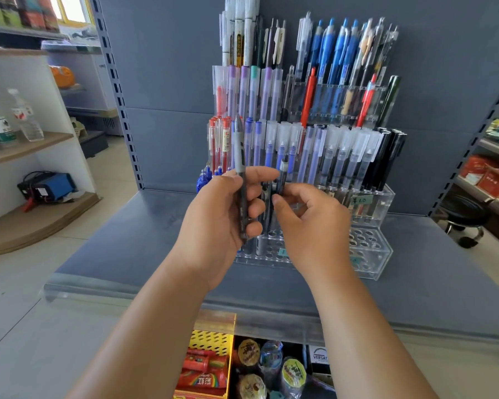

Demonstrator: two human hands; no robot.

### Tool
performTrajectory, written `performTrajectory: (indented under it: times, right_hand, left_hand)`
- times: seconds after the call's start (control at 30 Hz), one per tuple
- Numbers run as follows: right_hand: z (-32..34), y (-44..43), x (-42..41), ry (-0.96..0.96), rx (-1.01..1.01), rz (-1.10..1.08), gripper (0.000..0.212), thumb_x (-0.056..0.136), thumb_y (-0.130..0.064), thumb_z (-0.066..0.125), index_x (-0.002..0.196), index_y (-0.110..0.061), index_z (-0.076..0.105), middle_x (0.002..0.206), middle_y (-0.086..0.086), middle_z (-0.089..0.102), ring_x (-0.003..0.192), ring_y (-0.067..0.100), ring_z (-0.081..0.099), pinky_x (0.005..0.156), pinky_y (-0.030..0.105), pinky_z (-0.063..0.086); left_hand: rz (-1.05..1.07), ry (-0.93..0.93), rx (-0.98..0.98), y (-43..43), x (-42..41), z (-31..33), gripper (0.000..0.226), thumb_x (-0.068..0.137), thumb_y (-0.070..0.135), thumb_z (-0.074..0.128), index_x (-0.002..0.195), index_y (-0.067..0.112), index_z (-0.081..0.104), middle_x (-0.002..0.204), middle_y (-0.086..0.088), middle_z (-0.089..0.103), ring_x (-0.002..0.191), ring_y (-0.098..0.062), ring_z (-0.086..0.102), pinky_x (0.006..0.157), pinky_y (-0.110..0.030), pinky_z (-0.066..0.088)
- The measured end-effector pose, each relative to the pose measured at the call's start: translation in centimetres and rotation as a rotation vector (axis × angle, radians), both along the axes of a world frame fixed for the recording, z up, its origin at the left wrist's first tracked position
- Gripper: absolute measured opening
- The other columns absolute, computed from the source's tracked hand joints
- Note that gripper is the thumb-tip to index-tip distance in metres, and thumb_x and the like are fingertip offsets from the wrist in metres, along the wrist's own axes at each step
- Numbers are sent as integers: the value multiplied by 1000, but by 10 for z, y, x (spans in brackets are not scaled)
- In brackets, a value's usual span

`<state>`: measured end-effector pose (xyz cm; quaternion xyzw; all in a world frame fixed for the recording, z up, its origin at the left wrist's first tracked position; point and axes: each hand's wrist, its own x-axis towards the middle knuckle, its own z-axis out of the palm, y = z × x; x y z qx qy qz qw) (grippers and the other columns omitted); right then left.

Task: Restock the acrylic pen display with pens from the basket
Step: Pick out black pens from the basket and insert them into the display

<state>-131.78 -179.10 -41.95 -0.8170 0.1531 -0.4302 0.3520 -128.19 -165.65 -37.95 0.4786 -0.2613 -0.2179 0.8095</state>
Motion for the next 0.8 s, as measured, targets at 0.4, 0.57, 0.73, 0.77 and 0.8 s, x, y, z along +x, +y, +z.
performTrajectory:
  times: [0.4,0.57,0.73,0.77,0.8]
  right_hand:
    - [0,1,-1,278,63,-19,9,89,-34,66,96,-30,70,81,-19,66,73,7,64,68,38,58]
    - [2,3,-1,343,41,-33,2,88,-32,65,89,-30,65,79,-17,65,71,6,62,66,35,57]
    - [5,4,-3,392,47,-16,4,86,-29,66,84,-28,63,75,-12,65,68,9,62,65,37,58]
    - [5,4,-3,404,44,-15,5,86,-29,66,82,-28,62,74,-11,65,68,10,62,65,38,58]
    - [5,4,-4,411,44,-14,5,85,-28,66,82,-28,62,73,-10,65,68,11,63,65,38,58]
  left_hand:
    - [120,-50,72,0,6,-4,26,89,20,45,82,16,69,73,2,48,58,-13,45,46,-23,33]
    - [129,-77,116,0,2,-2,30,101,10,38,87,10,64,75,-1,47,57,-13,46,47,-24,32]
    - [134,-65,116,-1,-2,0,29,102,9,38,86,10,63,74,-1,48,56,-14,45,48,-25,31]
    - [136,-64,118,-2,-2,0,29,102,9,38,86,9,62,74,-1,48,56,-14,45,48,-25,31]
    - [139,-64,119,-2,-2,0,28,102,9,38,86,9,62,74,-1,48,56,-14,45,48,-26,31]
